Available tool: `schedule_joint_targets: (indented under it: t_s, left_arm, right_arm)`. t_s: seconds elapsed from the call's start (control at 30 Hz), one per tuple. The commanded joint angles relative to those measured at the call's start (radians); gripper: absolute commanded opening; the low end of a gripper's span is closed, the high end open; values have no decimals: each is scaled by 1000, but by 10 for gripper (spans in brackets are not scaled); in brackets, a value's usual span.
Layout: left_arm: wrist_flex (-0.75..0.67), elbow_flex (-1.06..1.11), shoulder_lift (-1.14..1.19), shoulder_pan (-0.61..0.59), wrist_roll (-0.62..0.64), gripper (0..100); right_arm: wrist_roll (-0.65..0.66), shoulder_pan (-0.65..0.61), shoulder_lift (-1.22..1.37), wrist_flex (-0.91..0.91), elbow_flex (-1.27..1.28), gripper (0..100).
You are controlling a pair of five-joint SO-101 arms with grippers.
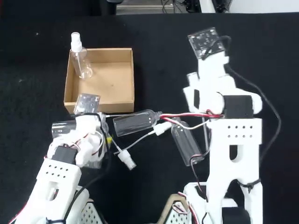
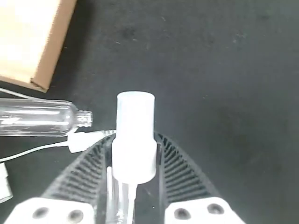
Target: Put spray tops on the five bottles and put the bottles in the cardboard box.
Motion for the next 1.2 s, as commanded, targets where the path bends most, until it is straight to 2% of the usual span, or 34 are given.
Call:
schedule_joint_targets:
  t_s: [0.0, 0.13, 0.23, 0.33, 0.43, 0.67, 0.8, 1.0, 1.17]
  left_arm:
    - [-180, 25, 0, 4, 15, 36]
    - [-292, 85, 0, 4, 11, 36]
    - [-298, 87, 0, 19, 17, 36]
    - [-295, 87, 0, 47, 12, 36]
    - [-229, 65, -2, 84, 12, 36]
    - [95, -171, -2, 97, 12, 36]
    - [89, -165, -2, 101, 11, 36]
    - [51, -136, -15, 97, 11, 36]
    - [64, -68, -212, 93, 11, 36]
  right_arm:
    - [-8, -52, -44, -3, -67, 11]
    - [-8, -98, -42, 2, -133, 11]
    - [-23, -129, -42, 5, -209, 11]
    - [-94, -133, -41, 5, -277, 11]
    - [-129, -133, -41, 3, -314, 11]
    - [-129, -133, -35, -66, -317, 11]
    - [-133, -158, 4, -118, -348, 11]
    - [-221, -247, 105, -124, -455, 11]
    - [-250, -287, 202, -124, -601, 11]
